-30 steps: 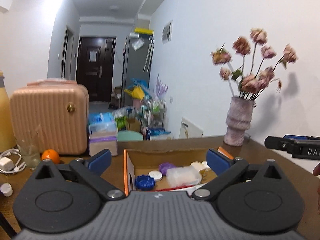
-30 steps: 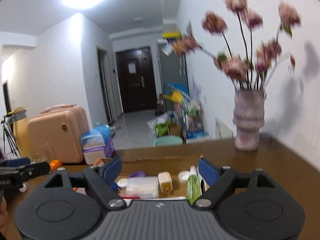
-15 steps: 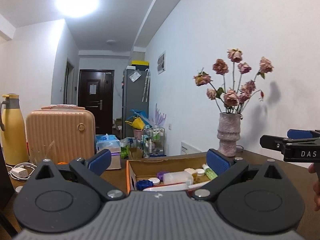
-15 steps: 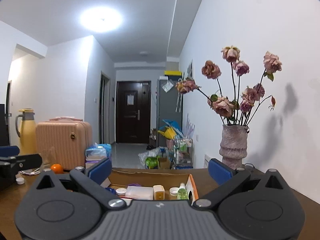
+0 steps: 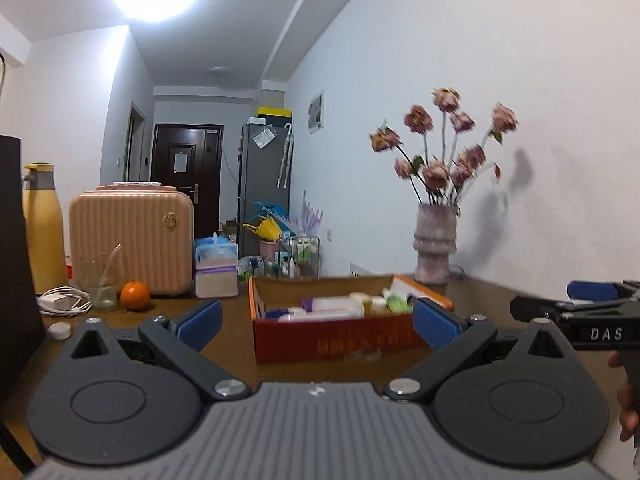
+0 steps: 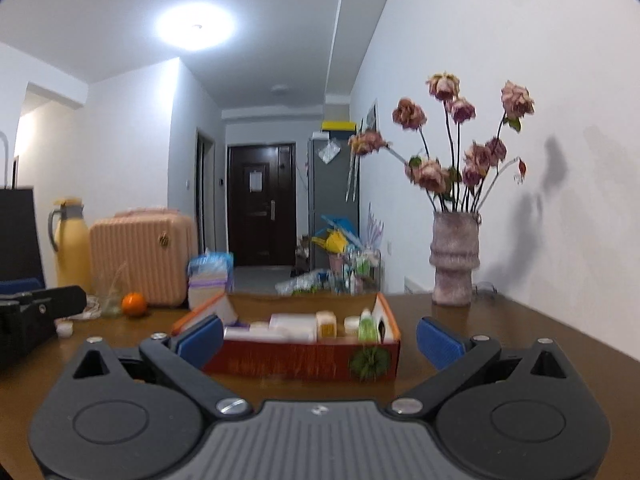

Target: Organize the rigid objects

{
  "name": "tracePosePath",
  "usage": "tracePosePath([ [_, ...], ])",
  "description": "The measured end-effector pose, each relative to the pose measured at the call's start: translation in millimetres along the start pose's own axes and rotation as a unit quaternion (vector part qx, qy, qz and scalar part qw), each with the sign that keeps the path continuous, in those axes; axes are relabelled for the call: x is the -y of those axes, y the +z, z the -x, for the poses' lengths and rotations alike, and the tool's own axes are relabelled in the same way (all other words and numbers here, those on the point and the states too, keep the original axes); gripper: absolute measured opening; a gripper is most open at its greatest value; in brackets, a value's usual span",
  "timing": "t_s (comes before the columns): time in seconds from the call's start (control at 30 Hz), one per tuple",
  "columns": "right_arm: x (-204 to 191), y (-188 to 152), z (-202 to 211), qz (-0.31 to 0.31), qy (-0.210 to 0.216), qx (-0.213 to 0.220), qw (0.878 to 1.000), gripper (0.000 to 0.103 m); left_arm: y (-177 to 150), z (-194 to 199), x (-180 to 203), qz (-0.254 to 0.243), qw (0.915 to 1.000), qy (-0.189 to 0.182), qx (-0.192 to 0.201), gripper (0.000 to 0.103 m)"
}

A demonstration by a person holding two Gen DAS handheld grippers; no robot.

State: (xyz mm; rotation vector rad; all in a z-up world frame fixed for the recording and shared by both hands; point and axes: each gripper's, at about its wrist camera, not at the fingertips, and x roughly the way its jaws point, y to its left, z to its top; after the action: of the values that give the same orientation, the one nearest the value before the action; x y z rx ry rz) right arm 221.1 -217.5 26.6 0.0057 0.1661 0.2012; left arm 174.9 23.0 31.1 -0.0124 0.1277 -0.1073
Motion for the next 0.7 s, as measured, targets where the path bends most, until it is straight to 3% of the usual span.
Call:
tracePosePath([
  [0.2,-9.9,-23.0,63.3,0.011,0.011,0.0,1.0,0.103,-24.4,60.6,-0.6,0.025,0.9993,-0.007,-0.029,0.103],
  [0.33,-16.7,-30.4,107.1,0.015,0.032,-0.002,0.999,0.103,-38.8,101.6,4.2,0.031,0.9983,0.009,-0.049,0.103],
  [0.47,-32.7,-36.1,139.7,0.018,0.039,-0.032,0.999,0.103,-56.1,137.4,14.3,0.032,0.9959,0.003,-0.084,0.103],
  [0.57,-47.0,-44.3,157.8,-0.01,0.032,-0.064,0.997,0.103,-58.1,151.0,16.9,0.02,0.9961,0.004,-0.085,0.103],
  [0.7,-56.3,-56.9,170.5,-0.023,0.053,-0.076,0.995,0.103,-51.2,155.8,15.5,0.014,0.9975,0.016,-0.067,0.103],
])
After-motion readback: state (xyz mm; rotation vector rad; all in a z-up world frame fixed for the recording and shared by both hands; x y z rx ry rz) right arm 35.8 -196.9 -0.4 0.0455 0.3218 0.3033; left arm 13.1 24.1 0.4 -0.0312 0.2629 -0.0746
